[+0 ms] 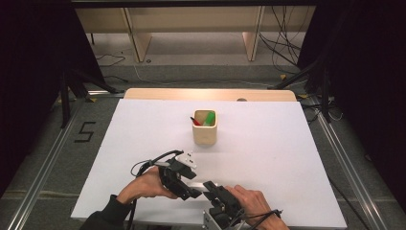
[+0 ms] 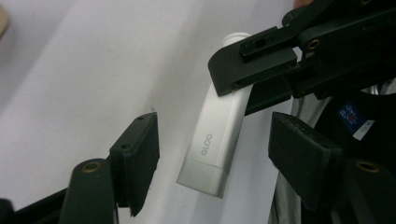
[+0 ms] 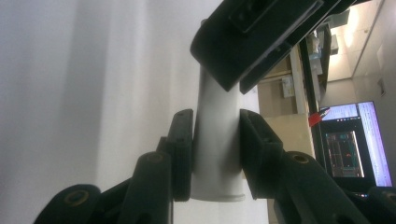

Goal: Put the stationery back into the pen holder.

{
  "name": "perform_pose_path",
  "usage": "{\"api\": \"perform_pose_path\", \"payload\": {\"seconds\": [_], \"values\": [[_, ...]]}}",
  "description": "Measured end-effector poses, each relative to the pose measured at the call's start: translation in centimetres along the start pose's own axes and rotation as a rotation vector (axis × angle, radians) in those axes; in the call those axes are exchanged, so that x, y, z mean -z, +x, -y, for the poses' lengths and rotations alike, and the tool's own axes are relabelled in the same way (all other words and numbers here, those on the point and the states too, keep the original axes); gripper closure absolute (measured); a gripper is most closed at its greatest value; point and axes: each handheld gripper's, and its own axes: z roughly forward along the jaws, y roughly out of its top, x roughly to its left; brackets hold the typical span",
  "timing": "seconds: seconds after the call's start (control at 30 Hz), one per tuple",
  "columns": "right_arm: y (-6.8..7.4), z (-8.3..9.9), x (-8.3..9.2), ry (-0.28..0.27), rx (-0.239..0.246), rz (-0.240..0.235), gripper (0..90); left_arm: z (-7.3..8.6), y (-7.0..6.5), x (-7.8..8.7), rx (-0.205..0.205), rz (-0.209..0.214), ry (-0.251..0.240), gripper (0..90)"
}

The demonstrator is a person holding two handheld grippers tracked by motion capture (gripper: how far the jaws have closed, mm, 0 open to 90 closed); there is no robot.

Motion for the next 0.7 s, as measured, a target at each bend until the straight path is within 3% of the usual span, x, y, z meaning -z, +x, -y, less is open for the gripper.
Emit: {"api": "perform_pose_path", "payload": {"seconds": [0.7], "values": [[0.4, -0.1, 0.0, -0.003, 0.053, -0.007, 67.7, -0.5, 0.6, -1.2, -0.029, 0.082, 0.095, 54.8]]}}
